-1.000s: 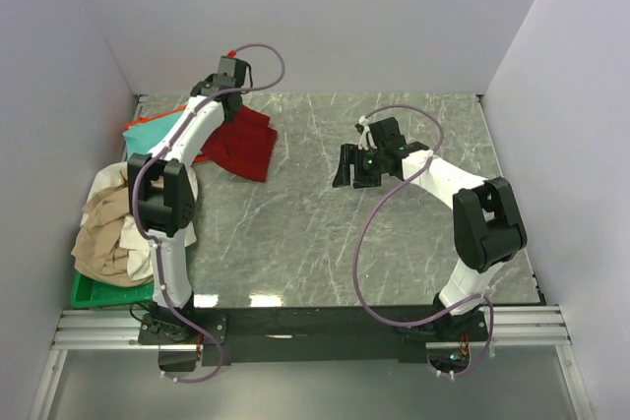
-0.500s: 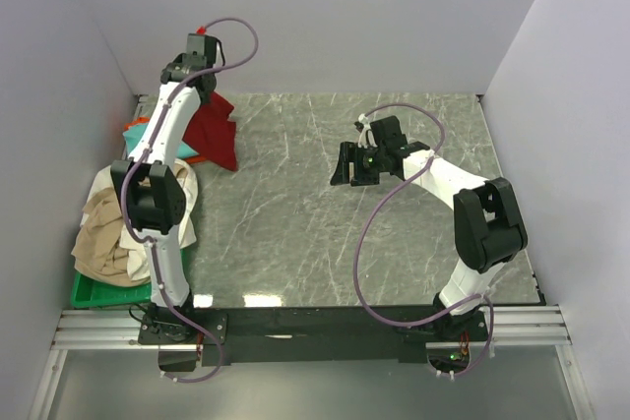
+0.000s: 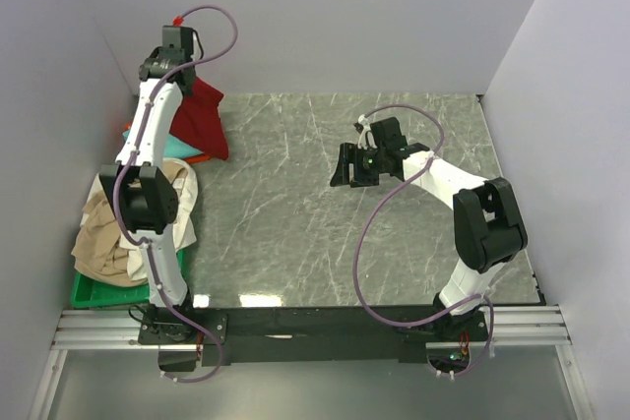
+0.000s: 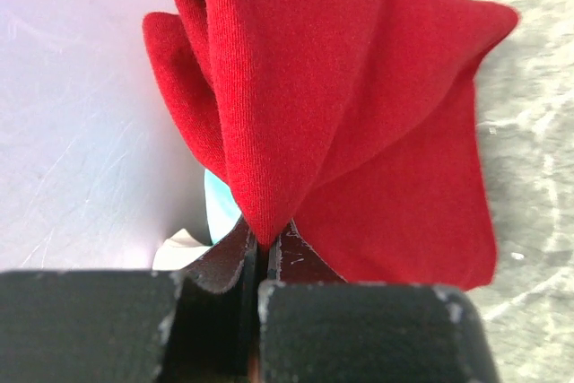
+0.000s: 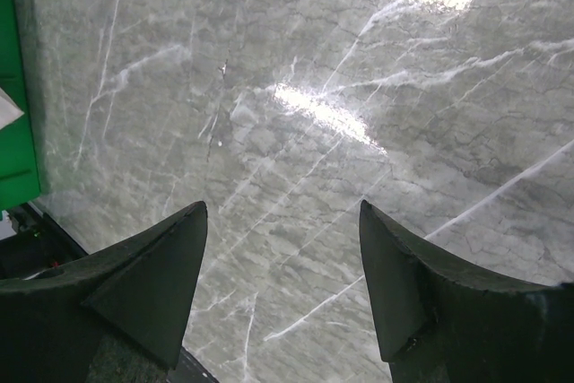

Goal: Fold and stack the t-shirts
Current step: Neatly place the folded tshirt to the corner, then reset both grippers

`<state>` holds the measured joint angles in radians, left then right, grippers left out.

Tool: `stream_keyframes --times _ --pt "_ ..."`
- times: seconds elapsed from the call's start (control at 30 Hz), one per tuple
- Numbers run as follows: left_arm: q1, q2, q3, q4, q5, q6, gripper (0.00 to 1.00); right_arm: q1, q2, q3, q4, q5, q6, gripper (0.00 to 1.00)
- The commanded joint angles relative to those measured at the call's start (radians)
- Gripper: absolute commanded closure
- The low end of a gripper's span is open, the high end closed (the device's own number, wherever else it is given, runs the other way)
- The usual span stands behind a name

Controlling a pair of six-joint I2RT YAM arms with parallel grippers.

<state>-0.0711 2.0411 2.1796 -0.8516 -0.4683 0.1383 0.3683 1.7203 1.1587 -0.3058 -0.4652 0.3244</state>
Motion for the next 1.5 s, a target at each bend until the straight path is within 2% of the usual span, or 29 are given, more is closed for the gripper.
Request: stream_keyframes --times 0.0,0.13,0.43,0.47,0.5,0.53,0.57,0.6,0.63,0.8,0.97,1.13,1.17,1.27,1.47 --pt "0.057 -0.082 -0.036 0.069 0.017 0.018 1.0 -0.003 -0.031 -0.008 0.028 -0.015 0.007 0.25" --pt "0.123 -0.091 -0.096 0.123 0.059 0.015 1.0 -0.003 -0.048 -0.019 0.027 -0.012 0.005 0.25" --pt "0.215 -0.084 -0.165 0.194 0.051 0.007 1.0 -0.005 -0.059 -0.03 0.028 -0.015 0.002 0.25" --pt "0.229 -0.078 -0.162 0.192 0.03 0.0 0.94 -0.005 -0.062 -0.031 0.028 -0.015 0.002 0.25" --pt "0.234 -0.064 -0.144 0.187 0.025 -0.008 0.81 -0.005 -0.064 -0.033 0.027 -0.013 0.001 0.24" --pt "0.238 -0.059 -0.136 0.186 0.013 -0.038 0.6 -0.003 -0.068 -0.036 0.027 -0.012 -0.001 0.24" --pt "0.241 -0.055 -0.132 0.181 0.004 -0.054 0.21 -0.005 -0.074 -0.036 0.024 -0.009 -0.002 0.23" --pt "0.24 -0.047 -0.118 0.174 -0.018 -0.065 0.07 -0.003 -0.079 -0.036 0.02 -0.003 -0.004 0.22" --pt "0.238 -0.044 -0.112 0.168 -0.03 -0.09 0.01 -0.003 -0.083 -0.037 0.019 -0.001 -0.005 0.22" --pt "0.231 -0.076 -0.075 0.137 -0.064 -0.178 0.0 -0.003 -0.11 -0.047 0.016 0.013 -0.004 0.21" --pt "0.191 -0.223 -0.213 0.232 0.008 -0.322 0.01 -0.005 -0.143 -0.053 0.008 0.029 0.001 0.21" --pt "0.085 -0.442 -0.509 0.399 0.037 -0.42 0.0 -0.003 -0.2 -0.063 -0.012 0.072 -0.007 0.21" --pt "0.027 -0.475 -0.599 0.457 0.021 -0.427 0.01 -0.003 -0.211 -0.067 -0.015 0.089 -0.007 0.21" --pt "-0.057 -0.62 -0.761 0.541 0.051 -0.473 0.01 -0.005 -0.261 -0.076 -0.026 0.125 -0.008 0.21" --pt "-0.191 -0.81 -1.032 0.625 0.077 -0.568 0.01 -0.006 -0.381 -0.103 -0.042 0.232 -0.005 0.21"
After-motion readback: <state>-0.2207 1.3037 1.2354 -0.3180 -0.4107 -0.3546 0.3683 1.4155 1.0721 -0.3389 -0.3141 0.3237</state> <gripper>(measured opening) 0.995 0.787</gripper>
